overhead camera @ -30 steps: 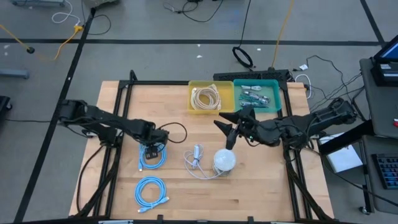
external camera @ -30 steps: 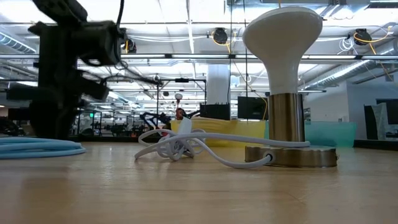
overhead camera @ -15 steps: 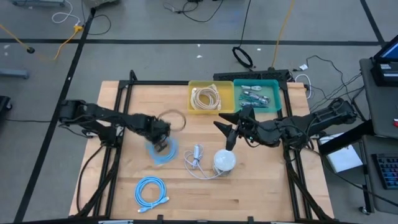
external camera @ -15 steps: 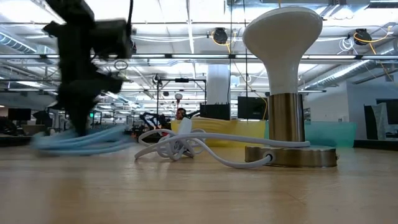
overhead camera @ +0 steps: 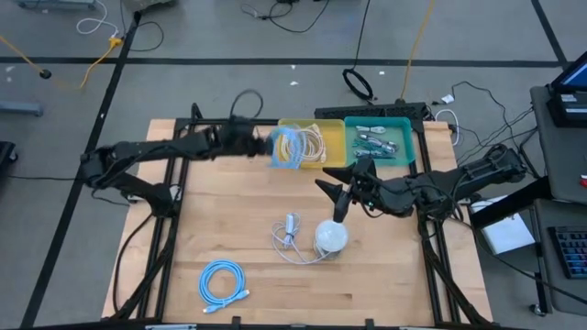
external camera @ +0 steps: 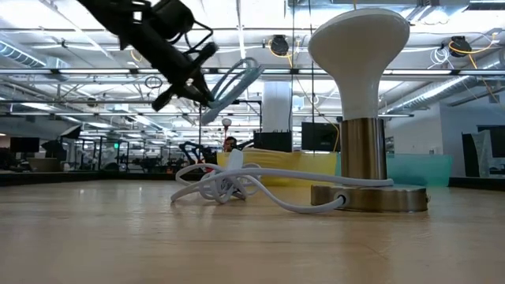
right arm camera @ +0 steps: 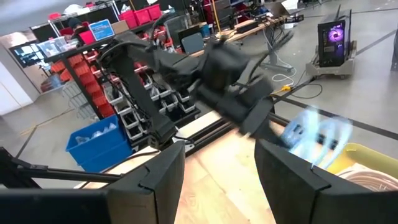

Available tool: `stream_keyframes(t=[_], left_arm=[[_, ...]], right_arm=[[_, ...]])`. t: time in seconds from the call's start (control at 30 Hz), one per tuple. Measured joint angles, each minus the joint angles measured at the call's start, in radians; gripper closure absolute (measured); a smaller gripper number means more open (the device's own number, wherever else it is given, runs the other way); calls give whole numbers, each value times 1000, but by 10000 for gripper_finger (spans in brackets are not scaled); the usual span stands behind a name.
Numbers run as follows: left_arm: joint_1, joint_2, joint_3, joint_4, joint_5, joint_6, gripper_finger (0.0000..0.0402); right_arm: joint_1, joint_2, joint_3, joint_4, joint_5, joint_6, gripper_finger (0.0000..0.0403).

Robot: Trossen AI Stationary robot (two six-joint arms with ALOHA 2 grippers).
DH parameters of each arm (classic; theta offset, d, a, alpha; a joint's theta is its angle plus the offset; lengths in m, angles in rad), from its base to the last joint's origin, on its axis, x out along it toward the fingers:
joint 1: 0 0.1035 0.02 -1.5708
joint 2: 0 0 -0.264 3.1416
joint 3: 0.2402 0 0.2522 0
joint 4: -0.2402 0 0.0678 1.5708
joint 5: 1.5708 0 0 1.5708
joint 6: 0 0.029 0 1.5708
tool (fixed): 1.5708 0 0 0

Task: Pick & Place USB Port
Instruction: Put the top blue HDMI cable into the yellow bin

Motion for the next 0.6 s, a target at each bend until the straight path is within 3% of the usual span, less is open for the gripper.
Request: stream_keyframes(t=[0.2,0.3,0.5,0.6], left_arm=[[94,189,189,-23,102,34,392],[108,313,340,-44,168,46,392],[101,562,703,-317,247,125,392],[90,662,865,-515,218,202,392]], right_arm=[[10,0,0,0,0,0,213],[11,0,0,-1,0,-3,213],[22,0,0,-7,0,-1,213],[36,0,0,-7,0,-2,213]])
